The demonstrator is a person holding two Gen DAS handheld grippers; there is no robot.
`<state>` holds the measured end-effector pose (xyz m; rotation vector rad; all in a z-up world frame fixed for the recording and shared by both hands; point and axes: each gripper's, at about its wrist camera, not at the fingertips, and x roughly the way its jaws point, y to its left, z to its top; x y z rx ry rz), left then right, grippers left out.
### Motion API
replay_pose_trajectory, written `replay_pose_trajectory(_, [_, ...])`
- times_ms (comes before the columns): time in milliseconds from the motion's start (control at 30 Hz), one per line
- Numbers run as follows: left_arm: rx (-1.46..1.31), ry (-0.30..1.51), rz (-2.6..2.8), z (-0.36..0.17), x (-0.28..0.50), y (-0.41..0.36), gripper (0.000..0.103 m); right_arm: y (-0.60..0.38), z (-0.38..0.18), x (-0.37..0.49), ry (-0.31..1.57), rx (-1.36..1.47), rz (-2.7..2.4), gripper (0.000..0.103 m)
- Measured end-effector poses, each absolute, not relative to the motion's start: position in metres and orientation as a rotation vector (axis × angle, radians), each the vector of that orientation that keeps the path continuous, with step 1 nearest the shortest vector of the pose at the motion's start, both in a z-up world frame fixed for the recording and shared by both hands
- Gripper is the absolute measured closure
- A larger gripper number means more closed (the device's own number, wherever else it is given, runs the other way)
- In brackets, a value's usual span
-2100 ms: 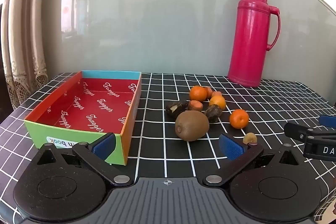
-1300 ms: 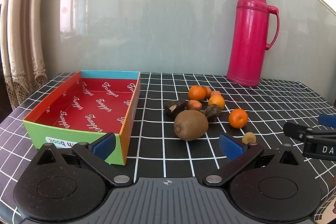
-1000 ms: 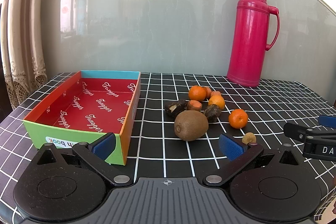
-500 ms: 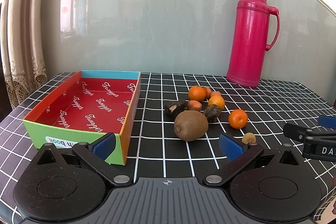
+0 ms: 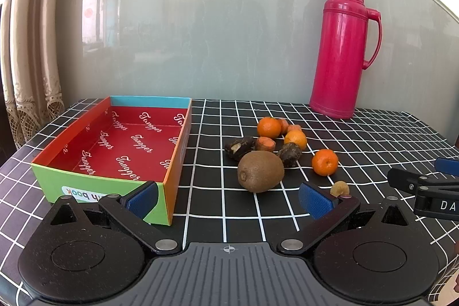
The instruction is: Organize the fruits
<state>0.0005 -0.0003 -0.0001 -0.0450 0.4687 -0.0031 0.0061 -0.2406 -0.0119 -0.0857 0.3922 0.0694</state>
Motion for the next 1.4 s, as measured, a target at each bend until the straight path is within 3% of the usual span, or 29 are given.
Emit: replay_pose_trajectory(1400, [-0.116,0.471,-0.027,-0.001,-0.001,0.005,0.0,-0.25,-0.011,0.004,0.384,-0.078,0.049,0.0])
